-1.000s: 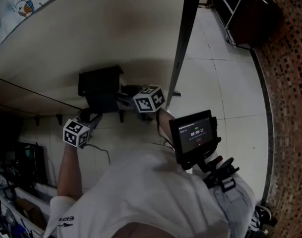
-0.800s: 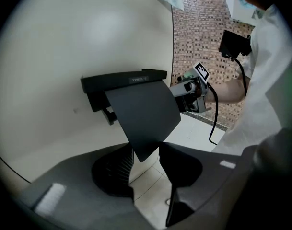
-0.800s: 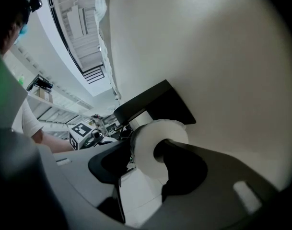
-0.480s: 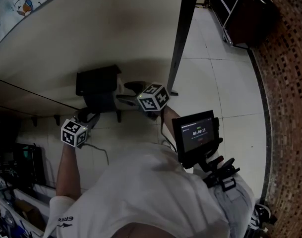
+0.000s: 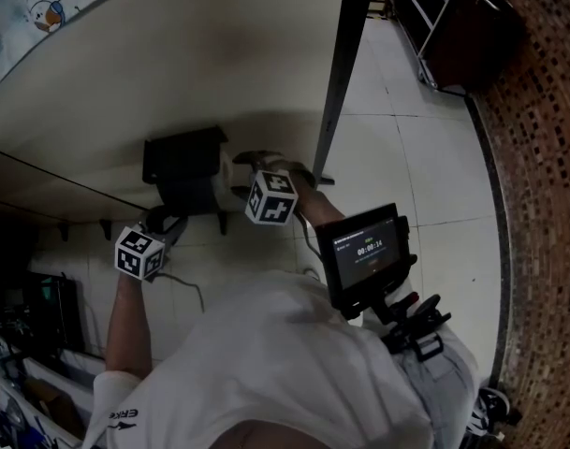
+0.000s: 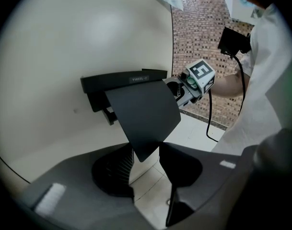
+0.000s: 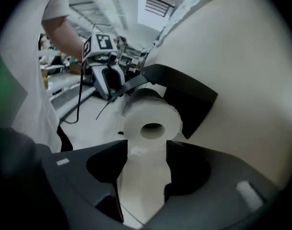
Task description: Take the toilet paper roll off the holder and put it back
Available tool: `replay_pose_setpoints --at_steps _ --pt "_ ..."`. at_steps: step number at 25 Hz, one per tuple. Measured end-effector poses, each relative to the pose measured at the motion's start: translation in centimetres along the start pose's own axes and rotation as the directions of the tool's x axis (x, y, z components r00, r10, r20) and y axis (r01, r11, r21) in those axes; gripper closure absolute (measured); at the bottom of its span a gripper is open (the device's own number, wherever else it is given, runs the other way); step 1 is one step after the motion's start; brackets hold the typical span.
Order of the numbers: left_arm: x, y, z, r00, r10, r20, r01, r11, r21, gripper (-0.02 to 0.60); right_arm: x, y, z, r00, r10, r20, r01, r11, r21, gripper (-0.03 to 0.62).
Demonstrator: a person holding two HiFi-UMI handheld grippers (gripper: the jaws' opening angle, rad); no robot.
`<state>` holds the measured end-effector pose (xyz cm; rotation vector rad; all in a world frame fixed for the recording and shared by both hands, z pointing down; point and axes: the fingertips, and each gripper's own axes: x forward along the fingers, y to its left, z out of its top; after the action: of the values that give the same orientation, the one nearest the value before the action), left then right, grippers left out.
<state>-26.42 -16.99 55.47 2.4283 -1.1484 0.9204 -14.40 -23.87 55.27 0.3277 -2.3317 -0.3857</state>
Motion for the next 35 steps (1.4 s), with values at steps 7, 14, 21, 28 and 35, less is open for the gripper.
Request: replay_pose_setpoints --at_steps 7,14,21,28,35 --pt "0.0 -0.2 0.0 1.0 0.003 0.001 -0.003 1.0 0.004 0.414 1.1 0.0 0.1 0.997 -0.027 -0.075 0.014 0.985 -0.173 0.319" --pt "-0.1 -0.1 0.1 1.0 0.003 0.002 -0.003 1.0 0.008 0.414 1.9 -0.1 1.8 0.999 -0.024 -0.037 0.017 0.981 -0.192 0.315" --pt "-0.1 -0.3 0.1 1.0 0.005 -0.007 -0.005 1.0 0.015 0.414 2.1 -0.1 2.9 1.0 -0.024 0.016 0.026 0.987 -0.159 0.324" --pt "-0.2 -0.3 0.0 1.0 0.004 -0.011 -0.003 1.0 0.017 0.414 2.5 0.1 3.5 0.999 -0.013 0.049 0.019 0.991 -0.135 0.322" --pt "-0.4 -0.4 -0.1 1.0 0.002 -0.018 -0.001 1.0 0.017 0.413 2.9 0.3 3.5 0.998 -0.003 0.067 0.01 0.994 -0.105 0.318"
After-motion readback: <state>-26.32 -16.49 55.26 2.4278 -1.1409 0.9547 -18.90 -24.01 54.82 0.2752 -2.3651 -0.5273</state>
